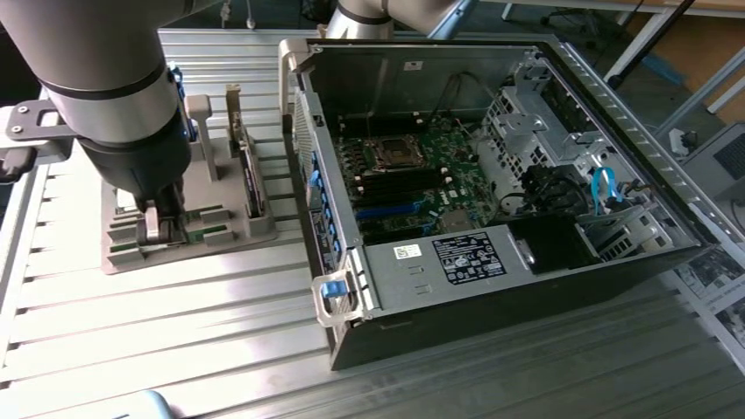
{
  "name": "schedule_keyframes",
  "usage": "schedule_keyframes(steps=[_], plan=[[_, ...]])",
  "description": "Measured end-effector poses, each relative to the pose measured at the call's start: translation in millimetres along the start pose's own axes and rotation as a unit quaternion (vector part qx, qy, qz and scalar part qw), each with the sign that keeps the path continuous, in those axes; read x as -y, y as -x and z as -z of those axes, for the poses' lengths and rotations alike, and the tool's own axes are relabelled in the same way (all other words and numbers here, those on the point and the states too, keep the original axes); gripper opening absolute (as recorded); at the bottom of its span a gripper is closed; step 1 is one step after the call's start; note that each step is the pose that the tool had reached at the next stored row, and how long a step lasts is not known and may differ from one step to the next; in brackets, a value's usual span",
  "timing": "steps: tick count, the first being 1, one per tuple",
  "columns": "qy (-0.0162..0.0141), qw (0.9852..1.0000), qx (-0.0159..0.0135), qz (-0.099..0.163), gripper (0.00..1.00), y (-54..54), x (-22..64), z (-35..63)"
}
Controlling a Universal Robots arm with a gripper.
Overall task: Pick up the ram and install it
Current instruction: 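Pick up the ram and move it above insertion slot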
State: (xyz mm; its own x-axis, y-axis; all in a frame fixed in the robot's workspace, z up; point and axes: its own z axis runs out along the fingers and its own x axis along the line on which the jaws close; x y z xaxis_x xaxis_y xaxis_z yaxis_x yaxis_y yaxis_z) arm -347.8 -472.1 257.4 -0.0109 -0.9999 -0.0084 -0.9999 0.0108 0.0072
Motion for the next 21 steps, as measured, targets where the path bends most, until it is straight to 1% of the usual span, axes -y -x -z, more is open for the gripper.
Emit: schedule_keyframes(steps=[5, 21], plan=[[-0.0001, 1.0000, 0.0001, -0.002, 0.30, 5.6, 0.0, -3.3], [-0.0002, 0.9999, 0.0001, -0.015, 0.30, 15.4, -0.1, -12.9]])
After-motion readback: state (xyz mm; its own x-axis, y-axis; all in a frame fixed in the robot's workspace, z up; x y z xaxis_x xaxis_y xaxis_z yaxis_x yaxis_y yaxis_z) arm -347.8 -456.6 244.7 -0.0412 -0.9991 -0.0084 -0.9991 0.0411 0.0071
